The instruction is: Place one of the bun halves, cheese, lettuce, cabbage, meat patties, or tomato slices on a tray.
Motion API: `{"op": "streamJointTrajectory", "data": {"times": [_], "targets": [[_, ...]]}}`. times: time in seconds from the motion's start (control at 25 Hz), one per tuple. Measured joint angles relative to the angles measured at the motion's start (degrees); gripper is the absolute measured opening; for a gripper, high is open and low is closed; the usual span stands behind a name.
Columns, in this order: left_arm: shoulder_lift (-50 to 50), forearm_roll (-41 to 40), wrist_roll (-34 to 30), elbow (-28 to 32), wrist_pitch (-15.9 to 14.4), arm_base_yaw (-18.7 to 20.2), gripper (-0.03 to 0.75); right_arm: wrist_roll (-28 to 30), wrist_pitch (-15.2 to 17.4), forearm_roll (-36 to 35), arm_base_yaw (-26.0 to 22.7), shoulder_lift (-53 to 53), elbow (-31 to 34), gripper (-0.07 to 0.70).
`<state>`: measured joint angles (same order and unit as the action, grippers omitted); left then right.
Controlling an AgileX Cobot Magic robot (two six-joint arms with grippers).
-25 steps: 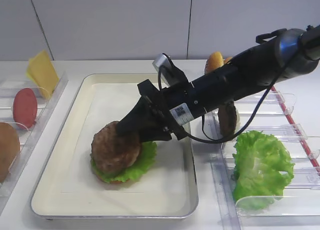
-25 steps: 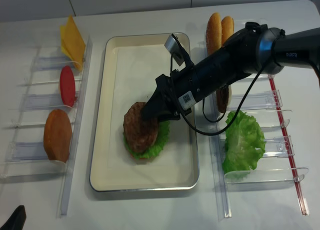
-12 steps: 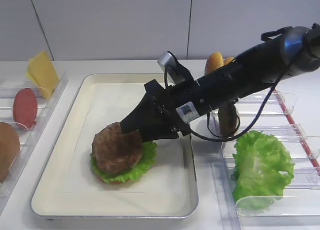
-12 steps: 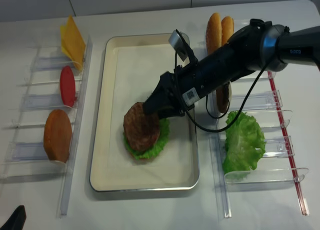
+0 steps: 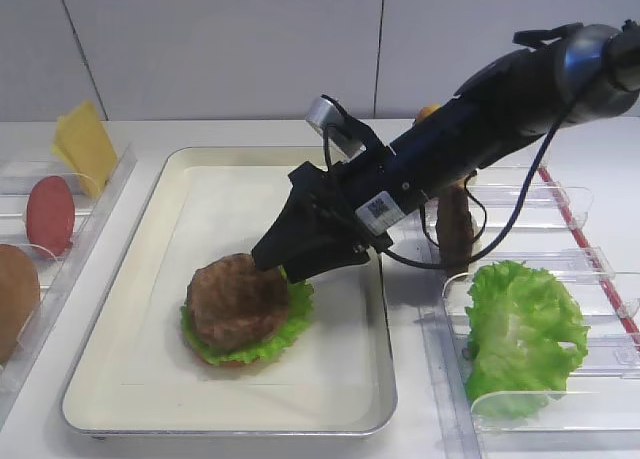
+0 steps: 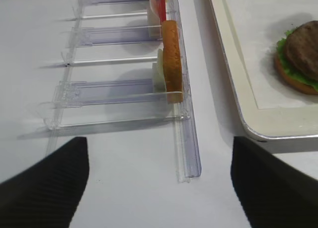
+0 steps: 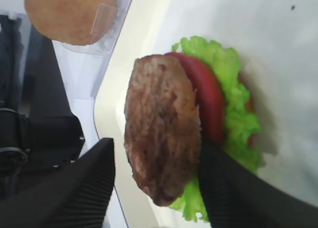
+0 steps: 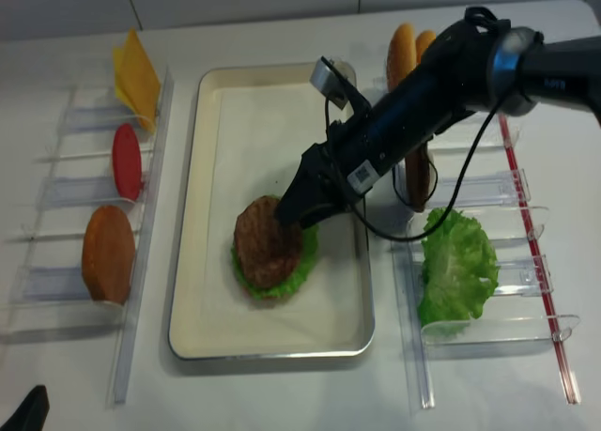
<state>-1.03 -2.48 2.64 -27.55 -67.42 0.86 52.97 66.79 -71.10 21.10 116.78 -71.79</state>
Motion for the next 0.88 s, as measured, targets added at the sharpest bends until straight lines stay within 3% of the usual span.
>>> {"op": "streamJointTrajectory", "data": {"times": [0.48,0.88], "targets": [[0.0,0.0,0.0,0.0,0.0,0.0,0.545,-11.8,1.1,13.1,0.0,0.0,-11.4,0.408],[0.0,0.0,0.0,0.0,0.0,0.0,0.545,-23.0,2.4,33.2,0.0,-5.9,-20.2,0.407]]}}
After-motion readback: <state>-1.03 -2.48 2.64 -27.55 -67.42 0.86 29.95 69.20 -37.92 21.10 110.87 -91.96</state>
